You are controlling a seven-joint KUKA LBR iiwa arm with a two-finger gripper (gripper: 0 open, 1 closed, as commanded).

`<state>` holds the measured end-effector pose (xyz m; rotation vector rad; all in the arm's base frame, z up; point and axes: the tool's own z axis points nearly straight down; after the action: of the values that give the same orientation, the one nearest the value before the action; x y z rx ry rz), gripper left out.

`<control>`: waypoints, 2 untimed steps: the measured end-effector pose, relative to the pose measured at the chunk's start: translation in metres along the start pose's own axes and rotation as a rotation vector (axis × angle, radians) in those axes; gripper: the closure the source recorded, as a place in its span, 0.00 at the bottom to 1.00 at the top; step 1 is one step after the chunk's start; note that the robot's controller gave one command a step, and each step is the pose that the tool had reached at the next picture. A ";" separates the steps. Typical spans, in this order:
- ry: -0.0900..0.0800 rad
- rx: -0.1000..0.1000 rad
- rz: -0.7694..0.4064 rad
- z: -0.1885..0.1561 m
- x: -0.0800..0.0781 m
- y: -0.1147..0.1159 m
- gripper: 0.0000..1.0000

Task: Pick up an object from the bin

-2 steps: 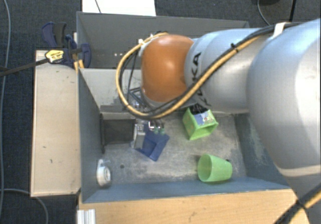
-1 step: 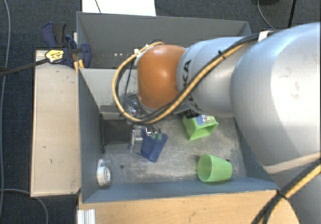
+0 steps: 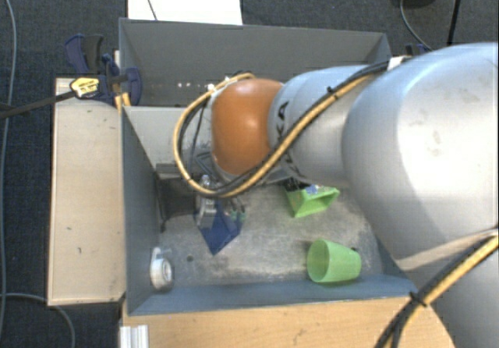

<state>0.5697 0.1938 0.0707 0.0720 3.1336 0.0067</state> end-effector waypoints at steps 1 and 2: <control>0.000 0.000 0.001 0.000 0.000 0.000 1.00; 0.004 0.002 -0.007 -0.049 0.003 0.004 1.00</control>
Offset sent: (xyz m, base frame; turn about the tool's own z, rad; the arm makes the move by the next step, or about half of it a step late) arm -0.0036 0.0126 0.1381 -0.0290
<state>0.5669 0.1975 0.1193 0.0615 3.1382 0.0042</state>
